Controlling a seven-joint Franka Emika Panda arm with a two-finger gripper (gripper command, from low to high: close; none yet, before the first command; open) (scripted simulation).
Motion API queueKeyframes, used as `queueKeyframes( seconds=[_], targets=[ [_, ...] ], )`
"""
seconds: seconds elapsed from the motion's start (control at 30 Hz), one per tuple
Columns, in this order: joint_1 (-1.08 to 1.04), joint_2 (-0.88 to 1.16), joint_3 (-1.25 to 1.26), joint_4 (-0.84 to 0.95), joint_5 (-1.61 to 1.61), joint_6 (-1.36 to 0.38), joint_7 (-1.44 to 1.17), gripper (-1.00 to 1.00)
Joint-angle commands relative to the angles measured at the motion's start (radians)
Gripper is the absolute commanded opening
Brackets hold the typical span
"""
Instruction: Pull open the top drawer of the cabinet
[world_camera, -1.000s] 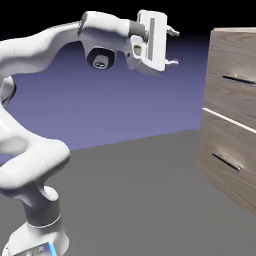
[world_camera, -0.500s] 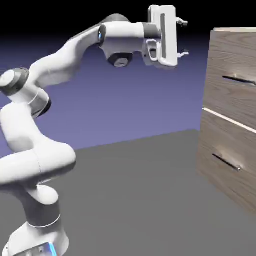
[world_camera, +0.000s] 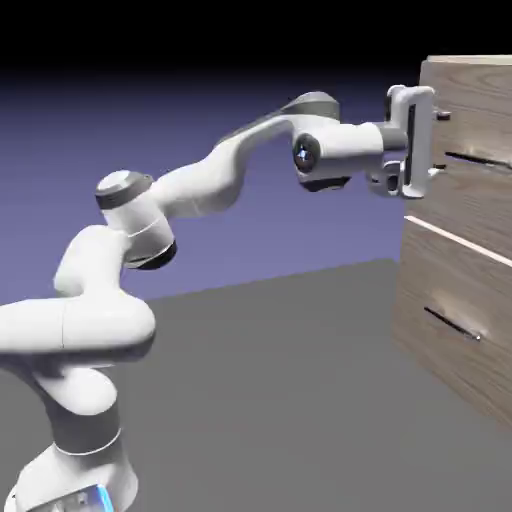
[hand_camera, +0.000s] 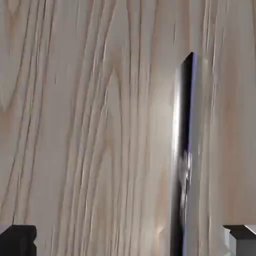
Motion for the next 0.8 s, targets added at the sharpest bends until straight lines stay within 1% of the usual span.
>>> queueKeyframes(
  seconds=[0.0,0.03,0.23,0.27,0.3,0.77],
  targets=[
    [-0.001,0.000,0.000,0.000,0.001,0.000,0.000,0.00],
    [-0.001,0.000,0.000,0.000,0.001,0.000,0.000,0.00],
    [-0.137,0.004,0.031,0.209,0.010,0.073,0.042,0.00],
    [-0.137,0.004,0.031,0.209,0.010,0.073,0.042,-1.00],
    [-0.137,0.004,0.031,0.209,0.010,0.073,0.042,-1.00],
    [0.204,-0.023,-0.068,-0.299,-0.040,-0.097,-0.040,-1.00]
  ],
)
